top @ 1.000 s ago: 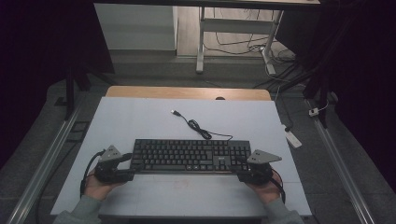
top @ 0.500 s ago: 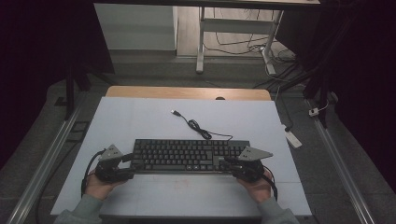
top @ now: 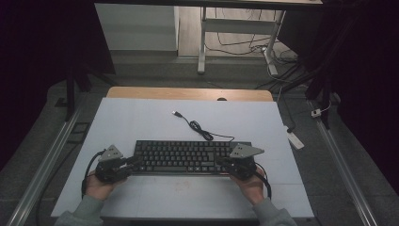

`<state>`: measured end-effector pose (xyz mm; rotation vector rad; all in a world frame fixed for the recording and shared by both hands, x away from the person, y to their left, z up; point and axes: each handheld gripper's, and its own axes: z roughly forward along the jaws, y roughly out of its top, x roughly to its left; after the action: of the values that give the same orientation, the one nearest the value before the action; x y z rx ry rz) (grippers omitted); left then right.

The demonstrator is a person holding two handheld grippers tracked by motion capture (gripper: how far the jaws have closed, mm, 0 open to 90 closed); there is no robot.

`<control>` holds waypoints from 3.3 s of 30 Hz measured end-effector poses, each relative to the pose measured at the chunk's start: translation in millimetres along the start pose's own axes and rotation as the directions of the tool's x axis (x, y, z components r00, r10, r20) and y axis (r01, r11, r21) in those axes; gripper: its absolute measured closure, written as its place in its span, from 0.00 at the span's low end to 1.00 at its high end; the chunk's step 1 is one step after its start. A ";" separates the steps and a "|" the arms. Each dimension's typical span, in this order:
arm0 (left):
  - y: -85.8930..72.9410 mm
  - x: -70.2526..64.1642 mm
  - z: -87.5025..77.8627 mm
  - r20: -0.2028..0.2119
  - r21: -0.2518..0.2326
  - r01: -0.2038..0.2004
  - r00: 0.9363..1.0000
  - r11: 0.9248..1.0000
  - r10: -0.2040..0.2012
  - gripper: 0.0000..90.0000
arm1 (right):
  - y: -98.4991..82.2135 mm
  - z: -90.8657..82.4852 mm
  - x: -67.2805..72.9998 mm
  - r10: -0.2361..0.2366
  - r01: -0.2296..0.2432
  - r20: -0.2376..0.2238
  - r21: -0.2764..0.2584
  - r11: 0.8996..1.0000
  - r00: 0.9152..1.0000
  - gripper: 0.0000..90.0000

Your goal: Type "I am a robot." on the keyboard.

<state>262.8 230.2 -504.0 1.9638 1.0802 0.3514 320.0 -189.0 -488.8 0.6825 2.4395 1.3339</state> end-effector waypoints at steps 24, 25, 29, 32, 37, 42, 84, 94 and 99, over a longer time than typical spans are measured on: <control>2.3 3.1 22.1 -0.074 0.089 -0.041 0.996 0.995 0.048 0.99 | 32.0 57.5 12.3 -0.009 0.010 -0.041 0.037 0.999 0.999 0.99; 2.3 3.1 22.1 -0.074 0.089 -0.041 0.996 0.995 0.048 0.99 | 32.8 59.2 12.9 -0.010 0.012 -0.041 0.041 0.999 0.999 0.99; 1.6 5.7 25.7 -0.091 0.101 -0.038 0.995 0.994 0.048 0.99 | 35.9 67.3 14.9 -0.017 0.020 -0.051 0.052 0.998 0.999 0.99; 1.1 6.7 27.7 -0.096 0.110 -0.038 0.994 0.993 0.049 0.99 | 39.5 75.2 17.1 -0.019 0.023 -0.058 0.061 0.998 0.998 0.99; 0.1 6.5 28.9 -0.092 0.112 -0.039 0.995 0.993 0.050 0.99 | 42.2 82.5 17.9 -0.020 0.024 -0.063 0.067 0.997 0.998 0.99; -1.0 7.9 30.9 -0.094 0.122 -0.039 0.994 0.992 0.050 0.99 | 43.4 93.7 17.4 -0.012 0.018 -0.068 0.085 0.996 0.998 0.98; -3.7 9.7 34.1 -0.092 0.136 -0.039 0.994 0.990 0.052 0.99 | 47.3 130.0 16.8 -0.011 0.015 -0.029 0.140 0.990 1.000 0.97; -4.3 9.1 36.1 -0.097 0.146 -0.043 0.994 0.988 0.058 0.99 | 47.2 131.1 16.1 -0.006 0.010 -0.034 0.138 0.990 0.999 0.97; -4.2 8.9 36.0 -0.098 0.148 -0.044 0.993 0.988 0.059 0.99 | 46.4 132.9 15.1 0.012 -0.007 -0.033 0.155 0.988 0.999 1.00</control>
<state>286.7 218.9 -530.3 2.1258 1.1492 0.4156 379.8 -64.8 -521.0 0.7147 2.5909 1.1776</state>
